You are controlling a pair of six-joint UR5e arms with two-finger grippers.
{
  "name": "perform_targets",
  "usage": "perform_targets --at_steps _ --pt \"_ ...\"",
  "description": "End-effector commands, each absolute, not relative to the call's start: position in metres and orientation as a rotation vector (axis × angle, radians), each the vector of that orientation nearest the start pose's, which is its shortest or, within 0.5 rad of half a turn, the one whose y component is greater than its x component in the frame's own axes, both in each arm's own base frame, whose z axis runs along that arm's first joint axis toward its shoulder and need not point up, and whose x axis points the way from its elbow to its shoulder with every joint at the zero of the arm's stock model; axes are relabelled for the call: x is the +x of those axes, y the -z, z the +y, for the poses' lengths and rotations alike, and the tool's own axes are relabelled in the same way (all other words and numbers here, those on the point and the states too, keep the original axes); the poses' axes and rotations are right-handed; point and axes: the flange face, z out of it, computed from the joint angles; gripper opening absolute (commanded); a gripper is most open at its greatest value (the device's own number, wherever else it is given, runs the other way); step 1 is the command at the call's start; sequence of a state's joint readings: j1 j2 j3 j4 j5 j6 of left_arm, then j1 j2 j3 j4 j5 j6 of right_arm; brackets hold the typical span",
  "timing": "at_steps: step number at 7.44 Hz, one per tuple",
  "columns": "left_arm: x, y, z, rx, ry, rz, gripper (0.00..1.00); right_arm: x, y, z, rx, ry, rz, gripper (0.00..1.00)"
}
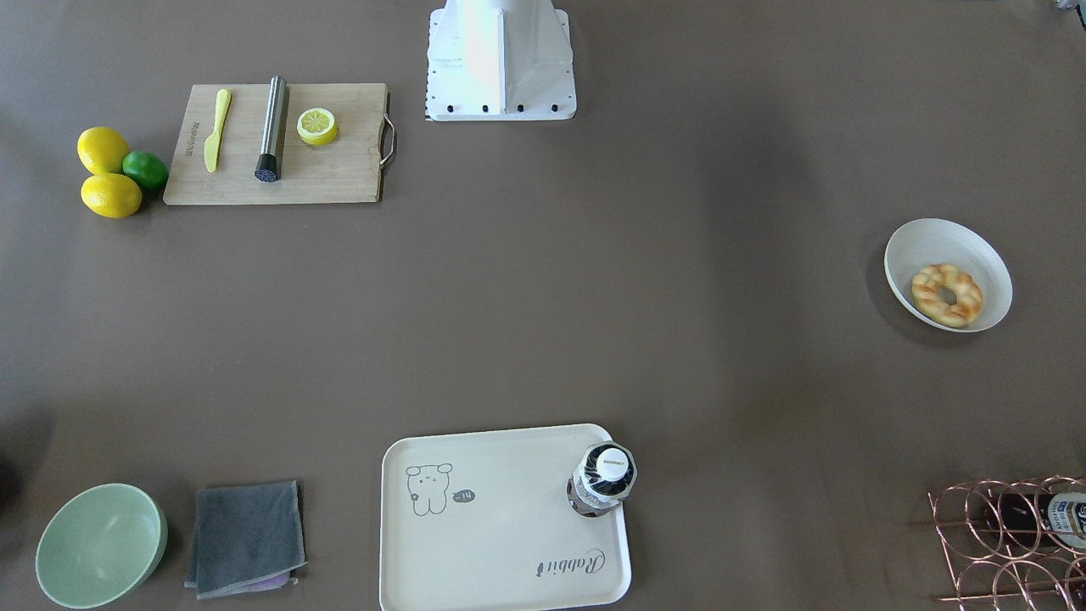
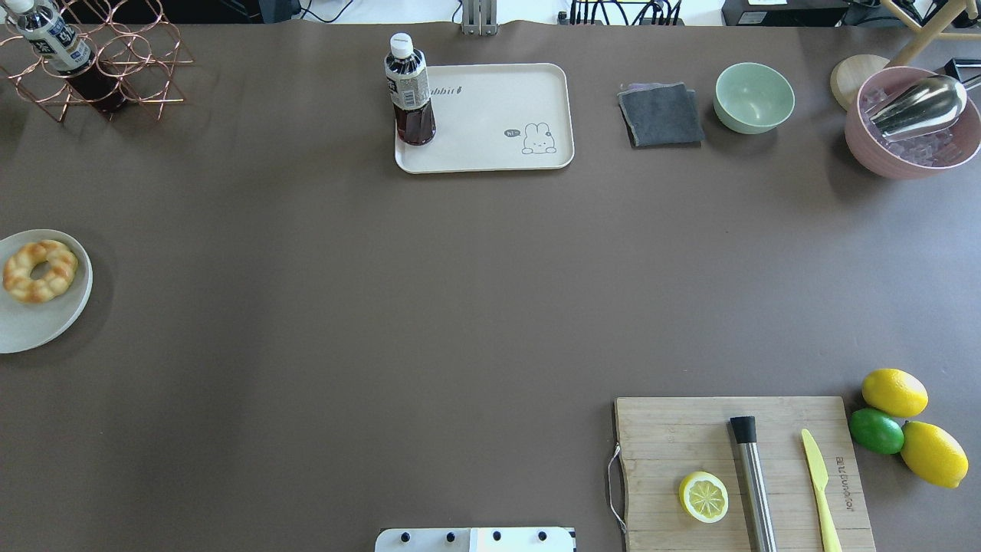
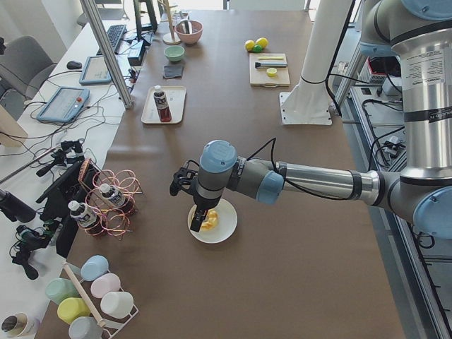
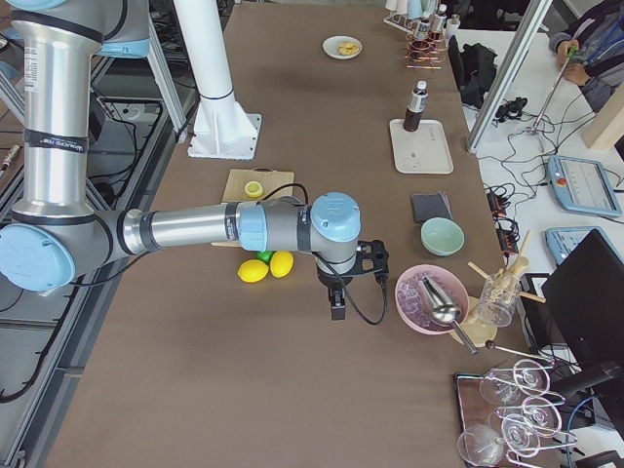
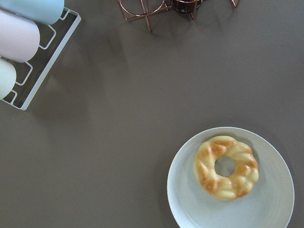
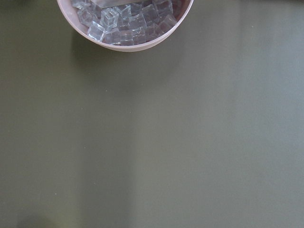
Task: Place donut on tray
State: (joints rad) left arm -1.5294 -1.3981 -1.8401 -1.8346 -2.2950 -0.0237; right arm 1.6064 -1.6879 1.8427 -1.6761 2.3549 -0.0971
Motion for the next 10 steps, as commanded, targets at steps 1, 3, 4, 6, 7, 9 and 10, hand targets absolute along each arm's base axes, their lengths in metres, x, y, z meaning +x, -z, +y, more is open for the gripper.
perform_targets --at_steps 1,3,4,6,7,9,10 --pt "-0.049 -0.577 -0.439 0.319 -0.142 0.728 0.98 0.078 -0.6 -0.436 0.084 0.074 -0.791 1.0" --pt "-0.048 -0.576 -0.439 0.323 -0.149 0.729 0.98 0.079 -0.6 -0.44 0.082 0.063 -0.767 1.0" --pt "-0.048 -0.578 -0.439 0.318 -0.149 0.729 0.98 0.079 -0.601 -0.443 0.081 0.062 -0.77 1.0" --pt "-0.038 -0.604 -0.446 0.267 -0.152 0.728 0.97 0.077 -0.593 -0.444 0.101 0.074 -0.796 1.0" --pt "-0.016 -0.611 -0.463 0.253 -0.195 0.735 0.97 0.077 -0.592 -0.447 0.132 0.085 -0.794 1.0" --pt "0.033 -0.632 -0.49 0.197 -0.273 0.746 0.96 0.07 -0.607 -0.449 0.145 0.107 -0.8 1.0" --pt "0.04 -0.653 -0.489 0.196 -0.289 0.749 0.96 0.069 -0.617 -0.448 0.132 0.105 -0.807 1.0"
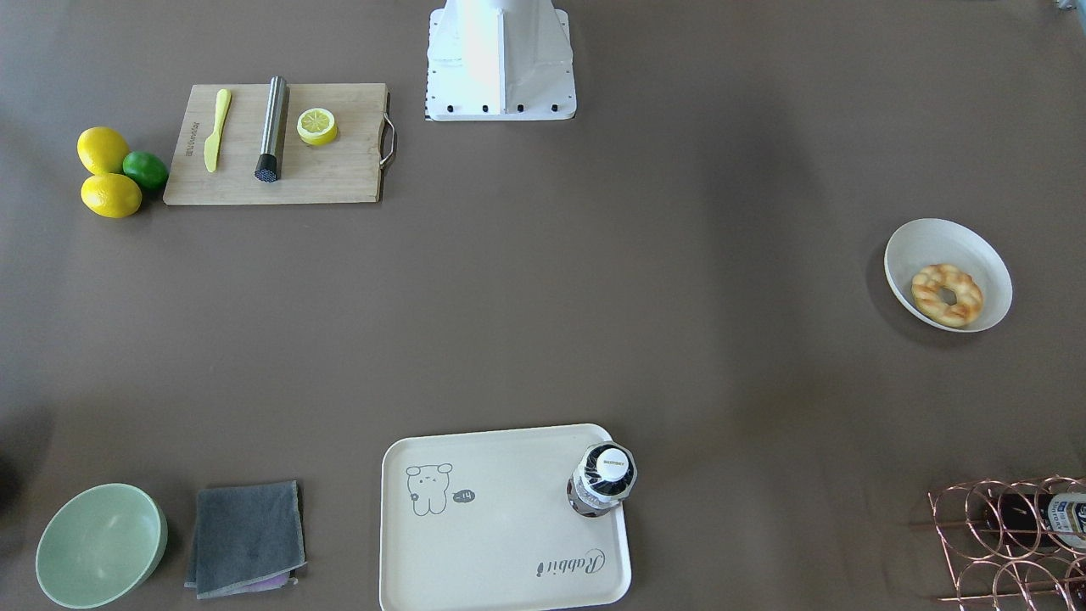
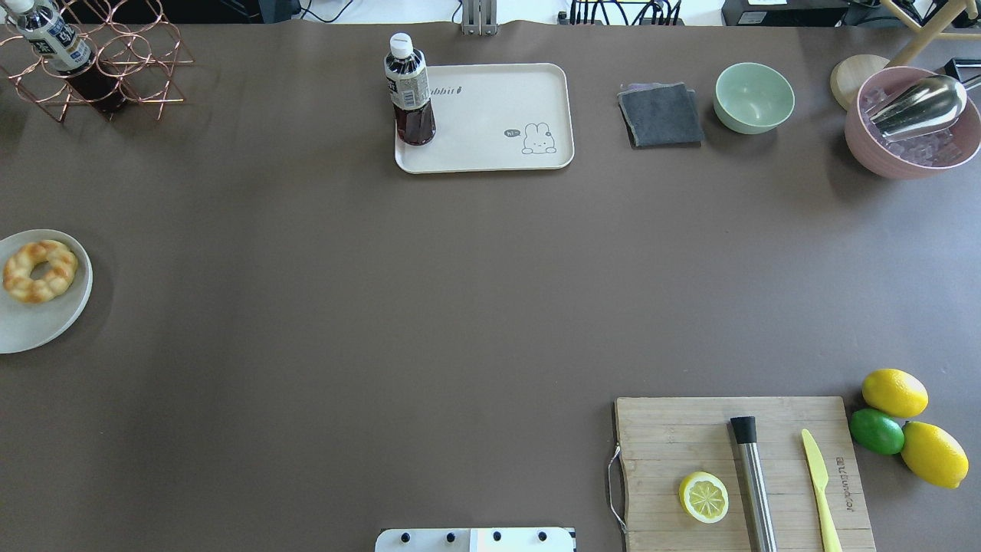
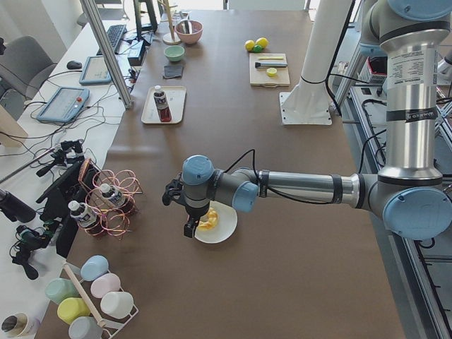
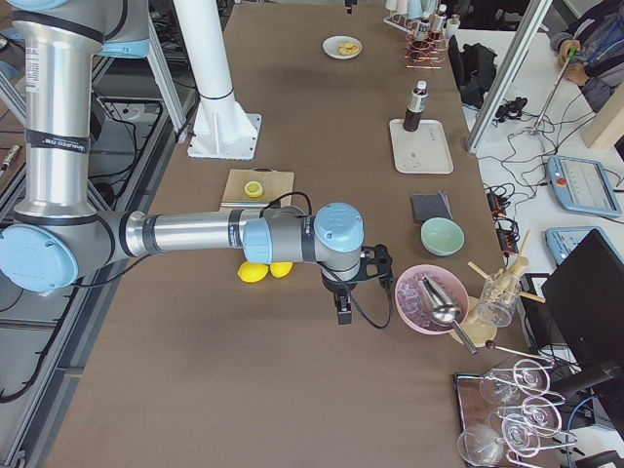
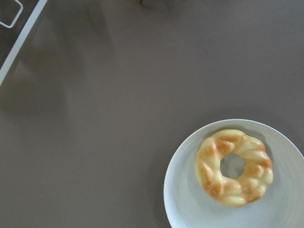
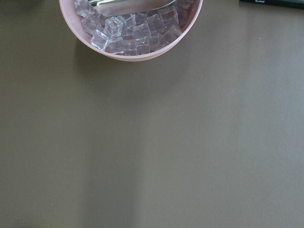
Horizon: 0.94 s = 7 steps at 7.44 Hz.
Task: Place donut on tray
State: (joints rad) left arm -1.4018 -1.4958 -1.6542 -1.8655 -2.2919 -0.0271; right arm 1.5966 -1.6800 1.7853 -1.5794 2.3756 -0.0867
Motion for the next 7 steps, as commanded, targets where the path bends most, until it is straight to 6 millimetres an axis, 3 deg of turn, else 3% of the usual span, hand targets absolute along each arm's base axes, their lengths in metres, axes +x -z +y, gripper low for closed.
perform_targets --at_steps 1,2,3,4,5,7 --pt "0.04 -0.69 -0.486 0.203 -0.292 0.75 0.97 0.067 -0.617 -0.449 0.132 0.107 -0.81 1.0" --pt "0.042 -0.714 -0.494 0.21 -0.27 0.755 0.97 0.065 -0.617 -0.447 0.125 0.104 -0.84 1.0" --pt "0.047 -0.711 -0.496 0.219 -0.178 0.775 0.97 0.063 -0.618 -0.446 0.121 0.104 -0.867 1.0" --pt "0.071 -0.712 -0.493 0.2 -0.167 0.793 0.97 0.063 -0.618 -0.447 0.124 0.106 -0.869 1.0" --pt "0.079 -0.721 -0.49 0.188 -0.179 0.796 0.96 0.062 -0.618 -0.447 0.123 0.106 -0.869 1.0" --pt "0.079 -0.733 -0.485 0.177 -0.176 0.8 0.86 0.062 -0.618 -0.447 0.121 0.107 -0.868 1.0"
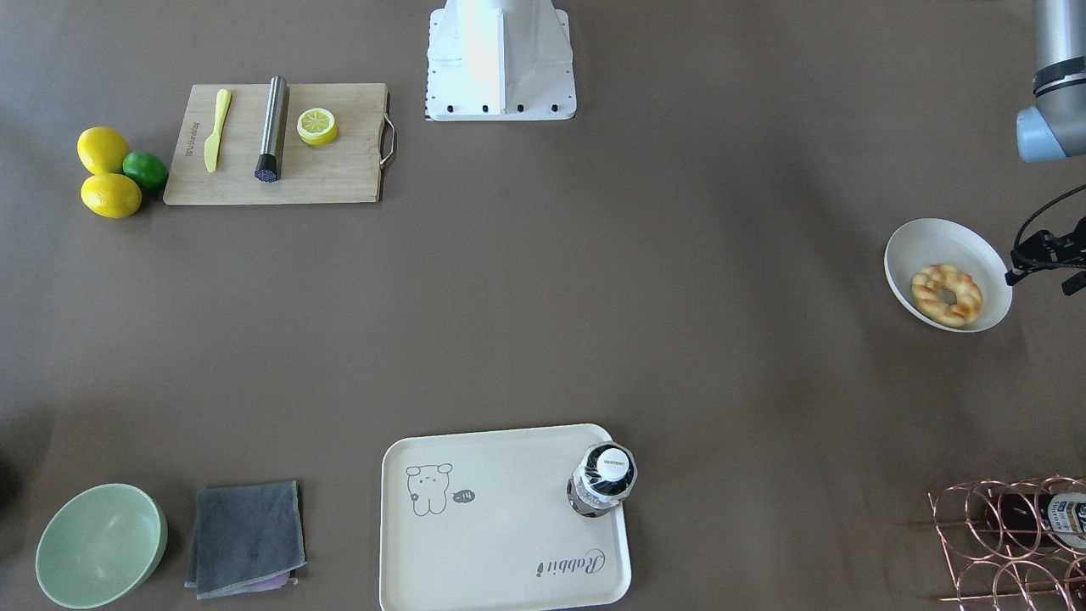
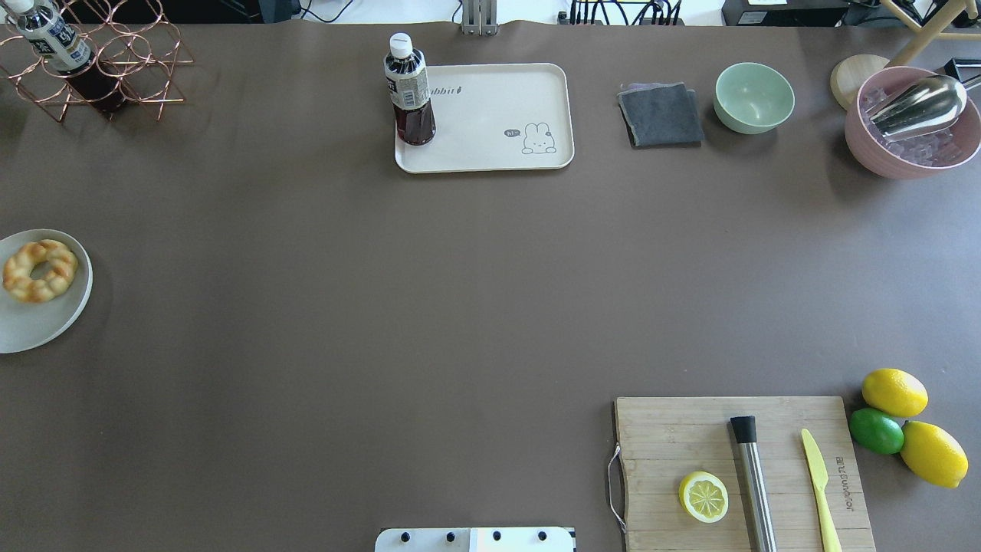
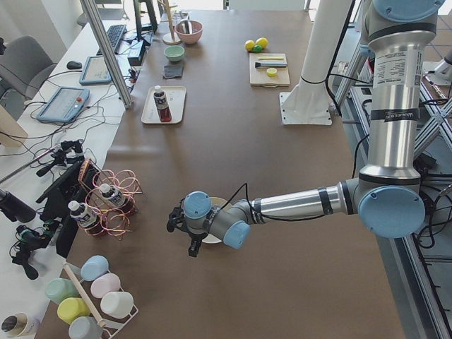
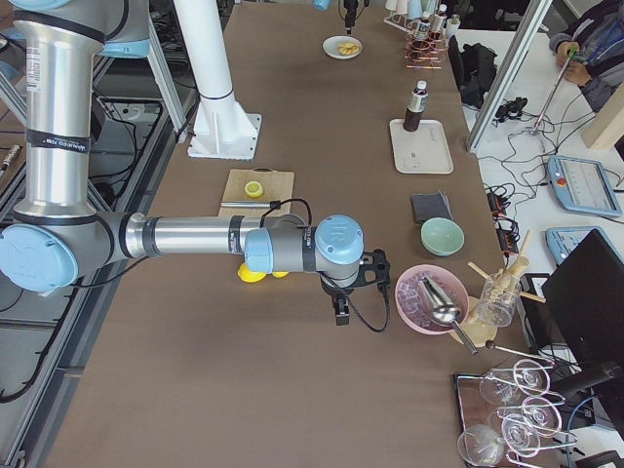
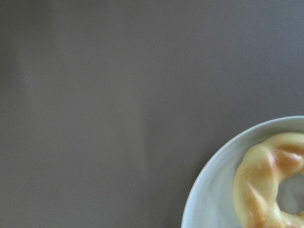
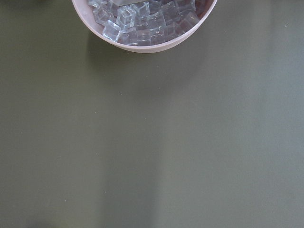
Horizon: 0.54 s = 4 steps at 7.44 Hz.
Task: Place donut on tray
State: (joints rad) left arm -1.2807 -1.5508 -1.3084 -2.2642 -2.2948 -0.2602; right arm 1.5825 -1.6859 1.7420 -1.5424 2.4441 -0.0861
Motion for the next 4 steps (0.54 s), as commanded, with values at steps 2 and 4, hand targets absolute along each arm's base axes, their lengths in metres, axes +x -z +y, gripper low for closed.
perform_targets --at_steps 2,4 --pt "0.0792 -0.7358 -0.4842 0.171 -0.176 0.799 0.82 0.0618 -0.6193 -0.4468 0.118 0.104 -0.868 1.0" --pt "0.0881 -0.7358 -0.4826 0.164 -0.193 0.801 0.82 0.0617 -0.6192 -0.4461 0.118 0.104 -0.87 1.0"
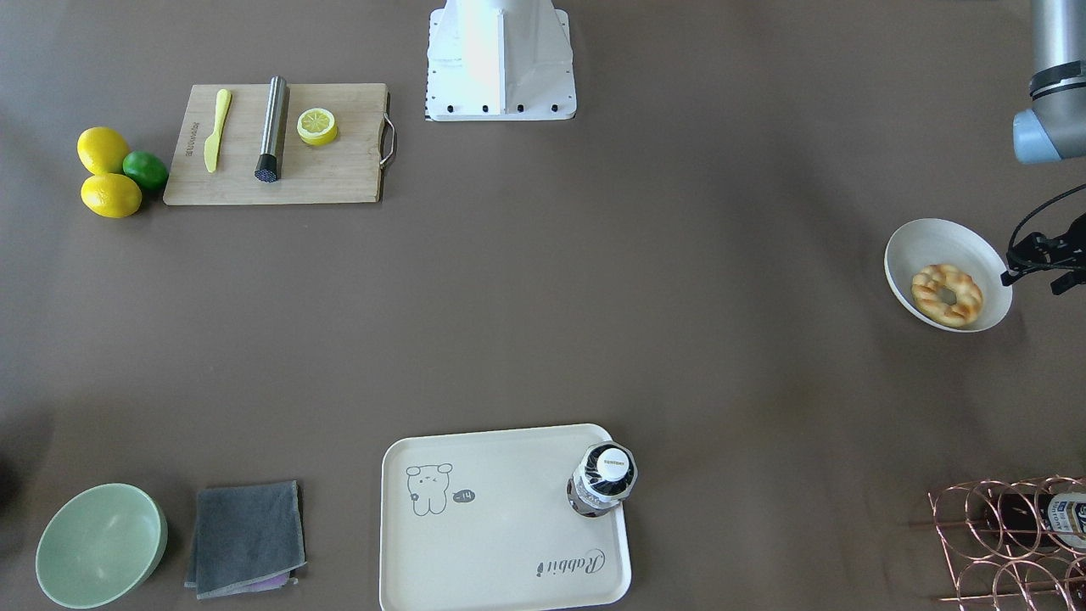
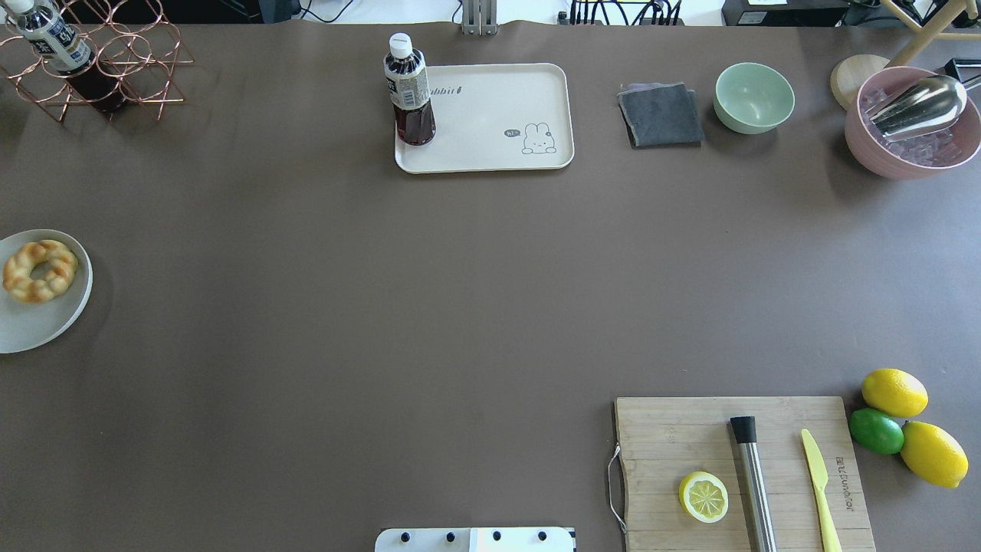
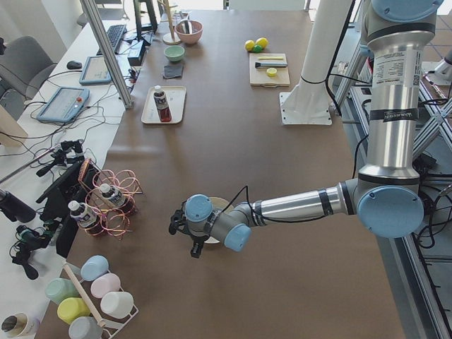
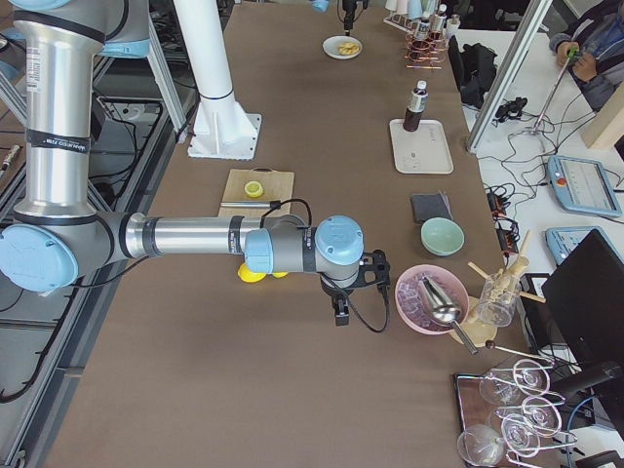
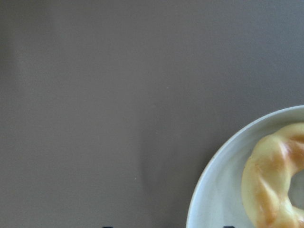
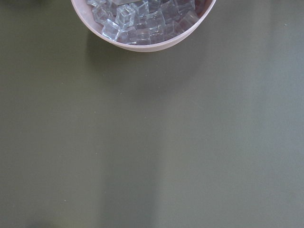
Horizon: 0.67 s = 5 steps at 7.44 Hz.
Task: Place donut on tray
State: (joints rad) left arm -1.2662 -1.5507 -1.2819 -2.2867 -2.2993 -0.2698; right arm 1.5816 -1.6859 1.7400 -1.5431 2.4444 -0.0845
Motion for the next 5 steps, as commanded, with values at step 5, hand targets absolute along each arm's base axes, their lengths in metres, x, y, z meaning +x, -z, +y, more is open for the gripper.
perform_targets --at_steps 5 --pt "0.0961 -0.7442 -0.4784 0.143 -0.192 0.801 0.64 0.0615 -0.6189 -0.4461 0.117 0.103 -0.873 1.0"
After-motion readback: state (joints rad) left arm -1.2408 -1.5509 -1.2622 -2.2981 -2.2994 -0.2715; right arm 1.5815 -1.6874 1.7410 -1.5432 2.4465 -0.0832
